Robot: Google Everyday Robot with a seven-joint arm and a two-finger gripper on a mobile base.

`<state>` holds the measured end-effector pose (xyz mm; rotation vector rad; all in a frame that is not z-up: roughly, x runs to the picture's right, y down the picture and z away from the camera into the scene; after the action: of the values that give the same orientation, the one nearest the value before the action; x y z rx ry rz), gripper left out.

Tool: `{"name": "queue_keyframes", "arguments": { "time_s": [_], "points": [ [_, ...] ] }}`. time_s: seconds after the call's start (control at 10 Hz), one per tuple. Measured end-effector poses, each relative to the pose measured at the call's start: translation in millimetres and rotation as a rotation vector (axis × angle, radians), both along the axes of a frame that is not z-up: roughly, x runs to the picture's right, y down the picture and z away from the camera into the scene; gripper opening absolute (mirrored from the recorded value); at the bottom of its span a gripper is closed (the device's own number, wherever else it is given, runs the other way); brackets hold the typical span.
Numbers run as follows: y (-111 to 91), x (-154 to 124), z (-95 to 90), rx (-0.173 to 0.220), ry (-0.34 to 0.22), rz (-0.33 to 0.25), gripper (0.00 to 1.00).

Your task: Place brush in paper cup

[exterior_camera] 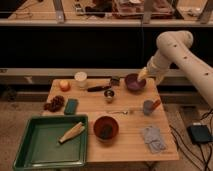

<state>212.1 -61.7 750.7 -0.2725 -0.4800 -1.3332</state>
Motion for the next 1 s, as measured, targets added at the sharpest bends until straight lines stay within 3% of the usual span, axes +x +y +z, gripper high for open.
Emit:
{"name": "queue_keyframes", "arguments": {
  "time_s": [0.2,0.3,1.0],
  "points": [
    [-28.1,-49.7,17.2,0.06,-0.082,0.064,0.6],
    [-34.3,-67.2,21.6,0.071,-0.104,0.073,0.6],
    [-34.5,-61.9,20.6,0.064,-0.084,0.072,0.6]
  ]
}}
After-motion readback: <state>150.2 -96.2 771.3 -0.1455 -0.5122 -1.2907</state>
